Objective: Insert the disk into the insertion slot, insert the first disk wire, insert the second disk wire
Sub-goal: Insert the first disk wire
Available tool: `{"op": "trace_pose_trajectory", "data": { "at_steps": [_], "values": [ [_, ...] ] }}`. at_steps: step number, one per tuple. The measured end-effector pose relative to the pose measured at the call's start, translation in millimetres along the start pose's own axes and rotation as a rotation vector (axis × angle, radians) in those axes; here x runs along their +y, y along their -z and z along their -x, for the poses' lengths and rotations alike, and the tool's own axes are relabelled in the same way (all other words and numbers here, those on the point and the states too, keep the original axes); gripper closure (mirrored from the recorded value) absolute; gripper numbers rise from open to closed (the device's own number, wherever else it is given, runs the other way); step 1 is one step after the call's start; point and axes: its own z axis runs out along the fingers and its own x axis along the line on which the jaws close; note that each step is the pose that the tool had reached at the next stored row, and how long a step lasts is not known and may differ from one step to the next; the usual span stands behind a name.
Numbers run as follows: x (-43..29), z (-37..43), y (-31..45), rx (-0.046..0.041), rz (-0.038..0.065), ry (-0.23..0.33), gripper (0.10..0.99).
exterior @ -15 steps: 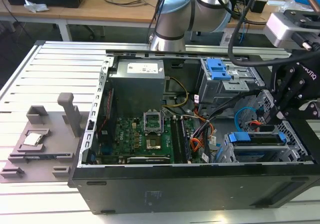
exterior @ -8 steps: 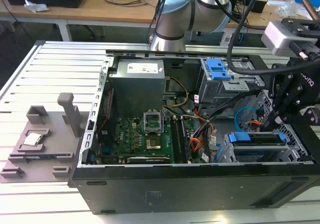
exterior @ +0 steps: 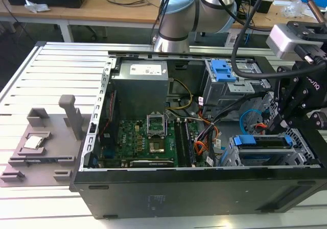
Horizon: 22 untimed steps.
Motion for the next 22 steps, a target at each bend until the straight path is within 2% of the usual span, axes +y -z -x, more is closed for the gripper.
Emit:
{"op": "trace_pose_trajectory", "data": {
  "at_steps": [8,11,14,17,22],
  "values": [
    [-0.2,0.0,-0.1,0.0000,0.000,0.000,0.973],
    [-0.2,0.0,-0.2,-0.0001,0.000,0.000,0.784],
    [-0.3,0.0,-0.2,0.0000,0.000,0.000,0.784],
    [-8.3,2.4,0.1,-0.0002,0.000,0.000,0.784],
    [-10.2,5.7,-4.0,-0.0002,0.000,0.000,0.784]
  ]
}}
